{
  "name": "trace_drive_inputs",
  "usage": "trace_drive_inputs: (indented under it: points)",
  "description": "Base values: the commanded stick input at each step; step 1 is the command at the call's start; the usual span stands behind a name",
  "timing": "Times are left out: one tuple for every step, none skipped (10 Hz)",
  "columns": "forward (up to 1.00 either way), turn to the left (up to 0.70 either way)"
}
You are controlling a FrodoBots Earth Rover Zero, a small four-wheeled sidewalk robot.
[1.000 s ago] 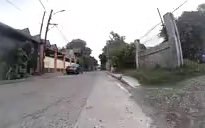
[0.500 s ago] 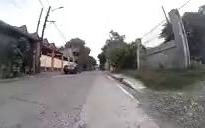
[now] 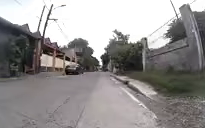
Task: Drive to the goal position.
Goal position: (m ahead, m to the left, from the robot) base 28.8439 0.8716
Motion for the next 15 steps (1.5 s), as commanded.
trace_drive_inputs:
  points:
    - [1.0,-0.38]
    - [1.0,-0.19]
    - [1.0,0.0]
    - [1.0,0.0]
    - [1.0,0.0]
    - [1.0,0.0]
    - [1.0,0.0]
    - [1.0,0.0]
    - [1.0,0.0]
    - [1.0,0.0]
    - [1.0,0.0]
    - [1.0,0.0]
    - [1.0,0.0]
    - [1.0,0.0]
    - [1.0,0.0]
